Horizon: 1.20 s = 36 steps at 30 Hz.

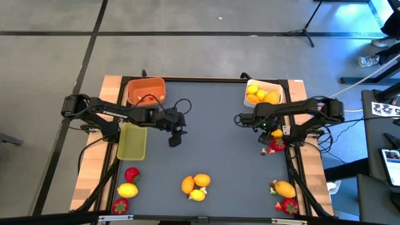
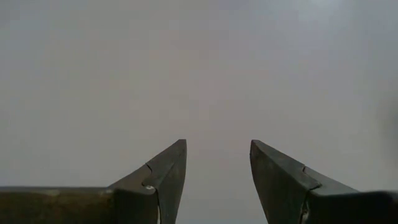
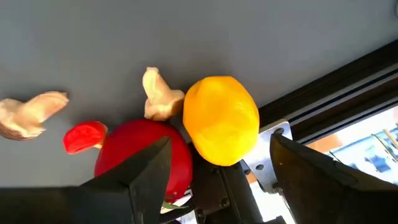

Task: Sort produce into baskets
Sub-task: Put the lemon into the white bin

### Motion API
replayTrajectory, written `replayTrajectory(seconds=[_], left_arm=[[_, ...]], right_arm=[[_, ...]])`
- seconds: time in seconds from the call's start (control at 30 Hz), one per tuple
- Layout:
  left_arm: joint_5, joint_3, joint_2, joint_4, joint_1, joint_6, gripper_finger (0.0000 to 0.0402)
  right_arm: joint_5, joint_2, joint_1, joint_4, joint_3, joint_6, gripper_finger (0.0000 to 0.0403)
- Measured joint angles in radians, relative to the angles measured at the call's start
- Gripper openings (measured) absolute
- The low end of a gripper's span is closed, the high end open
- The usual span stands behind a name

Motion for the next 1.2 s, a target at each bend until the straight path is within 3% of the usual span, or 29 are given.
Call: replayTrajectory(seconds=[0.63,0.73,1.0,1.2], left_arm=[[0.000,0.000,0.000,0.007,-0.009,0.004,0.0173],[0.000,0.000,0.000,0.009,-0.009,0.004,0.0173],[0.000,-0.001,0.000,0.009,-0.009,0.008,0.0173],[0.000,-0.001,0.000,0.009,-0.009,0.008,0.0173]], right_arm=[[0.049,0.209,-0.074,0.037,0.000,-0.027,0.0266],[0.052,0.218,-0.092,0.048,-0.004,-0.047,0.0242],[0.036,0.215,-0.123,0.068,-0.040,-0.062,0.0133],[0.037,0.204,-0.123,0.054,-0.010,-0.067,0.0137]])
